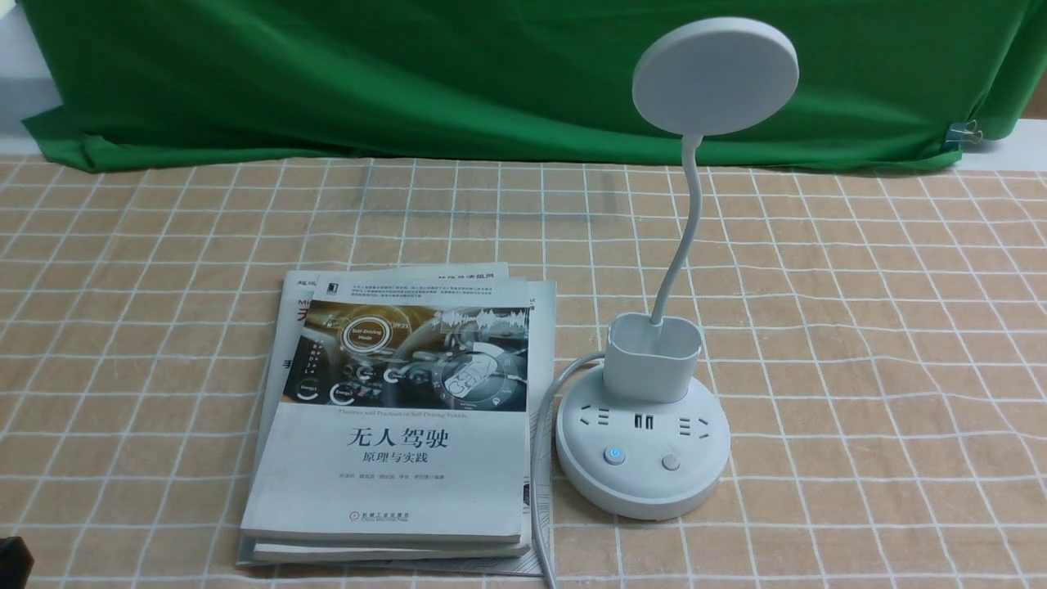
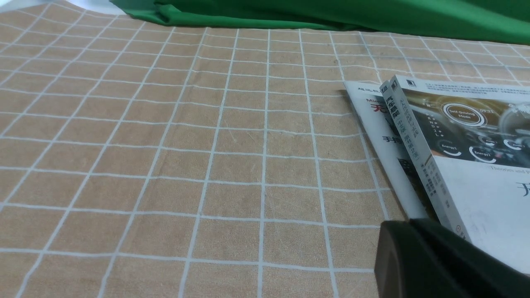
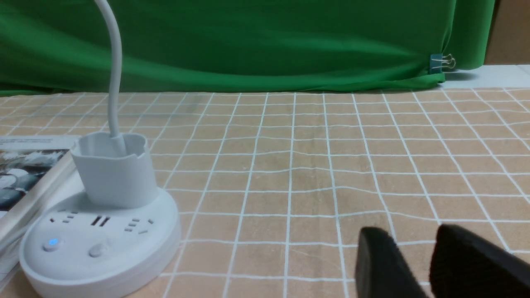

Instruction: Turn off the desk lamp on the light coffee tablecloth by hand.

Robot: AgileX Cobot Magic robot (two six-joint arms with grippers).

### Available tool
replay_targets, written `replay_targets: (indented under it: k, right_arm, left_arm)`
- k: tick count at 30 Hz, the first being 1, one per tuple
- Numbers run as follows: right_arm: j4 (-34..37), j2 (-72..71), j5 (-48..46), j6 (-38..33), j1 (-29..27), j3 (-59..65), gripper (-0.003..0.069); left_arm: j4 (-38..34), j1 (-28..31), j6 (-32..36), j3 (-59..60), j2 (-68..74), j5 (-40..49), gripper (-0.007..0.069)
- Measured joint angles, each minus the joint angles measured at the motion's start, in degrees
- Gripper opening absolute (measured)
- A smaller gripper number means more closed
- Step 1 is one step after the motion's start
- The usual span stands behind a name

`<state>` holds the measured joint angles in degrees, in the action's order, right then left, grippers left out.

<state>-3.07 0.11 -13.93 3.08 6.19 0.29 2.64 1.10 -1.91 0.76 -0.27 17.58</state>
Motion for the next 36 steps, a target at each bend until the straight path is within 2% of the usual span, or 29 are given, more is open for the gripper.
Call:
replay_targets:
  k: [11,36]
  right_arm:
    - [0.1,0.0,-0.1,0.0,0.0,0.0,0.0237]
    - [0.1,0.0,-0.1,0.0,0.0,0.0,0.0241]
  left_arm:
    - [0.0,0.0,0.0,0.0,0.0,0.0,0.0005]
    - [0.0,0.0,-0.1,0.0,0.0,0.0,0.0005]
